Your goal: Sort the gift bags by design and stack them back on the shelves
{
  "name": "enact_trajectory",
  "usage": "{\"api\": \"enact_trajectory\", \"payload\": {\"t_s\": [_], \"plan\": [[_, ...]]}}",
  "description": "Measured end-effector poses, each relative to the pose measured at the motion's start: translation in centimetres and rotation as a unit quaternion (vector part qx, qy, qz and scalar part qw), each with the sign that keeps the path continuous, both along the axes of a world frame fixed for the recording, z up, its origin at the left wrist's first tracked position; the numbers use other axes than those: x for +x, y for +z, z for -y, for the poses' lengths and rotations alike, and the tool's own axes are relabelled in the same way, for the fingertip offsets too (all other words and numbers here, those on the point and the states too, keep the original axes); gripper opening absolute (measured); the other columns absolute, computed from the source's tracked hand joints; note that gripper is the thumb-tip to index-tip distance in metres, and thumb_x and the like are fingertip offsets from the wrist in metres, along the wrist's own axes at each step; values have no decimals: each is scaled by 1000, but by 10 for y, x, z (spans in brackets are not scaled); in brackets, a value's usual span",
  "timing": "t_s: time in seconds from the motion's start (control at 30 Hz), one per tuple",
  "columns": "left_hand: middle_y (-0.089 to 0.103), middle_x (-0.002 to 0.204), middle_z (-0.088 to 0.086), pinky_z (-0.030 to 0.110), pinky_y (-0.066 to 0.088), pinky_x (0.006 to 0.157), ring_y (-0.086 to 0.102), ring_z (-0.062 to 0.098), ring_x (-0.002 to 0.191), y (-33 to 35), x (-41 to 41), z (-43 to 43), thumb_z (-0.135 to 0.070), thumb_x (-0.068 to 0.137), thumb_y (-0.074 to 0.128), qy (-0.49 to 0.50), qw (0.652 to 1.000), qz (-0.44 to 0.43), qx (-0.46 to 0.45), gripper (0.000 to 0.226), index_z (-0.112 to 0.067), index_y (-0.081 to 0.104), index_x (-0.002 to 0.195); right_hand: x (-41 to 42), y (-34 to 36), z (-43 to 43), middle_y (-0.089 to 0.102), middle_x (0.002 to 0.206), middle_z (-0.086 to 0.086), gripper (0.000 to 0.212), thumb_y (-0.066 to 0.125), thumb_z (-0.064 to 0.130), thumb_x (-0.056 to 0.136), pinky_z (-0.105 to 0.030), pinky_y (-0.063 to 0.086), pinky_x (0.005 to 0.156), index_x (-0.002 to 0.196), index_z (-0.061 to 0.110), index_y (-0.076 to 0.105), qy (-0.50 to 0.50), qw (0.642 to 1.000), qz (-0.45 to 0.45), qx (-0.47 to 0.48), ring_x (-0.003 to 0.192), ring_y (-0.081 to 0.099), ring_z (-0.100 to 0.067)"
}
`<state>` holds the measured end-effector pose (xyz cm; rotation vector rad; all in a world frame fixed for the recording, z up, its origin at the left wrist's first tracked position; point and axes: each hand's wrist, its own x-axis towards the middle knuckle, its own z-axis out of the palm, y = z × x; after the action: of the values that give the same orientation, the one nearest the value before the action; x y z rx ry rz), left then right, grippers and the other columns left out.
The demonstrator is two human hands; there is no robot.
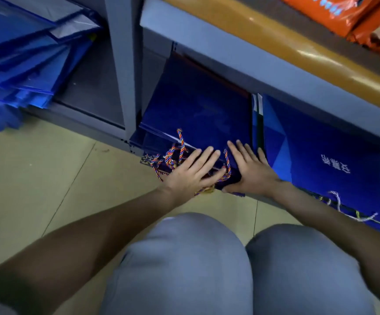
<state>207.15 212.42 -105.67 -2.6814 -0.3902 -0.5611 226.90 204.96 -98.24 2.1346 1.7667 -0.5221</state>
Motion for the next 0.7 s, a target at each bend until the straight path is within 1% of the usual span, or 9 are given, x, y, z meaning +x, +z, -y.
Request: {"api": "enact_trajectory", "payload": {"t_s": [0.1, 0.17, 0.23, 0.3, 0.37, 0.43, 0.5, 0.6, 0.7], "plan": [[21, 149, 21, 52, 6, 114, 26, 40, 136, -8, 10, 6, -39, 83, 53, 9, 1000, -12, 14, 76, -18, 18, 147, -2, -9, 13, -12, 160, -7, 125, 60, 75, 67, -49, -3, 118, 148, 27, -23, 12, 999, 34, 40, 147, -7, -25], [23, 150, 21, 52, 6, 114, 27, 38, 137, -7, 12, 7, -36, 86, 50, 19, 999, -29, 29, 73, -15, 15, 147, -1, -10, 20, -13, 159, -13, 126, 60, 70, 72, -48, -2, 118, 145, 21, -30, 59, 994, 78, 42, 147, -5, -29], [40, 146, 17, 48, 17, 112, 41, 34, 132, -6, 13, 5, -21, 99, 27, 15, 999, -10, 39, 45, -14, 22, 143, 4, -12, 26, -11, 158, -19, 126, 61, 67, 75, -46, 1, 119, 137, 17, -37, 95, 987, 124, 46, 147, 0, -32], [52, 137, 13, 44, 28, 107, 52, 29, 124, -4, 17, 4, -8, 102, 6, 22, 999, 12, 41, 44, -16, 28, 139, 5, -12, 30, -3, 157, -24, 125, 60, 67, 76, -45, 6, 119, 135, 13, -37, 108, 982, 145, 57, 146, 8, -33], [53, 135, 15, 44, 31, 105, 54, 29, 121, -6, 20, 4, -5, 102, 2, 38, 998, -1, 48, 47, -16, 29, 139, 6, -14, 34, 12, 154, -29, 126, 62, 67, 74, -47, 15, 117, 142, 9, -27, 107, 980, 152, 69, 143, 22, -36], [58, 129, 15, 43, 33, 101, 57, 29, 115, -6, 20, 7, -4, 101, 1, 48, 998, -15, 44, 49, -11, 31, 138, 7, -18, 37, 36, 144, -33, 129, 73, 62, 61, -50, 35, 109, 151, 3, 1, 101, 980, 147, 91, 130, 44, -40], [63, 122, 12, 41, 35, 96, 61, 26, 109, 2, 18, 5, -5, 99, 3, 46, 998, -4, 36, 48, -4, 37, 134, 8, -21, 40, 46, 135, -33, 124, 79, 54, 53, -52, 45, 99, 146, 1, 17, 87, 983, 125, 104, 118, 54, -42], [65, 115, 11, 41, 40, 91, 62, 25, 102, 19, 15, -9, -7, 99, 7, 17, 999, 7, 36, 49, 1, 46, 127, 5, -18, 43, 33, 146, -30, 120, 73, 55, 60, -51, 38, 105, 148, 8, 5, 94, 978, 128, 138, 129, 45, -41], [64, 116, 13, 41, 47, 88, 63, 27, 99, 33, 14, -26, -4, 98, 19, -21, 998, 15, 64, 45, 2, 54, 124, -2, -9, 37, 4, 158, -21, 125, 59, 73, 69, -50, 19, 115, 148, 15, -19, 71, 982, 126, 122, 146, 13, -34]]}}
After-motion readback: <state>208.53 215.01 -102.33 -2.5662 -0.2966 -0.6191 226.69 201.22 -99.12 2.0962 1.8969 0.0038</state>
